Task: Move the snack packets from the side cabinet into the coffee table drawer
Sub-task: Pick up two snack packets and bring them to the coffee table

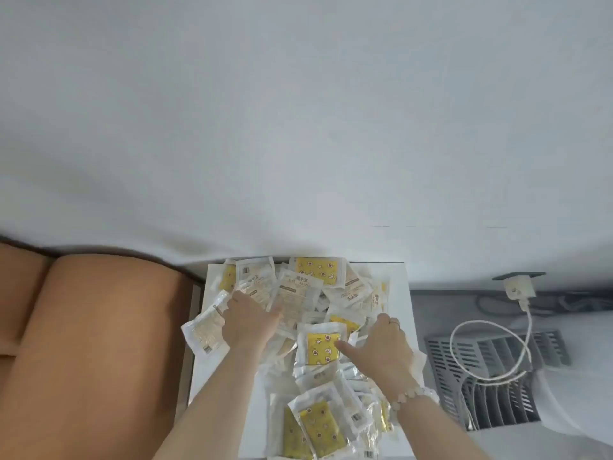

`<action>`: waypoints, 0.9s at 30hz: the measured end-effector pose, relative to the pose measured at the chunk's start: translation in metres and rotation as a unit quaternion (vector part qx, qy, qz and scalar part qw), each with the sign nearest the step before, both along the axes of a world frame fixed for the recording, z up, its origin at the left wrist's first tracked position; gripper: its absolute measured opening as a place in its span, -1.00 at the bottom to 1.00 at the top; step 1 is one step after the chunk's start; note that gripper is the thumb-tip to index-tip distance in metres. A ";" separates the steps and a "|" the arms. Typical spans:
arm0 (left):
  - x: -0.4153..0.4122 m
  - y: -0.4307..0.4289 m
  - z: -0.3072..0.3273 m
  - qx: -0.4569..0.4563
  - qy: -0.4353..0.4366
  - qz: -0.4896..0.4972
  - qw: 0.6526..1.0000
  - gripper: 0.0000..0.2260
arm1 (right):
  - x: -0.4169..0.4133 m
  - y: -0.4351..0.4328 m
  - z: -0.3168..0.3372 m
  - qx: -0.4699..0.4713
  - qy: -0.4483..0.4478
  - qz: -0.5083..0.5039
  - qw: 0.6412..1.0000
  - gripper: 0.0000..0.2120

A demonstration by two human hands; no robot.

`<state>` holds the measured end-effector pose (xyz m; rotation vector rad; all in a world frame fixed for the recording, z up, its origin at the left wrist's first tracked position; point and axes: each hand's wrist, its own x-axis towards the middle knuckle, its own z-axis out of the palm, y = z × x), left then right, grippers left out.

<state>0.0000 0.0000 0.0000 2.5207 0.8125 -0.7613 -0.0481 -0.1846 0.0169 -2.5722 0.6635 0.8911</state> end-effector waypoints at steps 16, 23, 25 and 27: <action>0.020 -0.024 -0.046 0.021 0.026 0.150 0.988 0.15 | 0.005 0.017 -0.047 0.085 -0.034 -0.031 0.995 -0.42; 0.022 -0.015 -0.050 -0.010 0.009 0.170 0.985 -0.02 | 0.012 0.022 -0.048 0.144 -0.089 -0.097 0.981 -0.56; 0.022 -0.015 -0.048 -0.023 0.013 0.142 0.990 -0.17 | 0.015 0.021 -0.050 0.149 -0.093 -0.128 0.976 -0.54; 0.022 -0.016 -0.046 -0.042 0.006 0.122 0.992 -0.29 | 0.021 0.019 -0.050 0.188 -0.089 -0.183 0.961 -0.68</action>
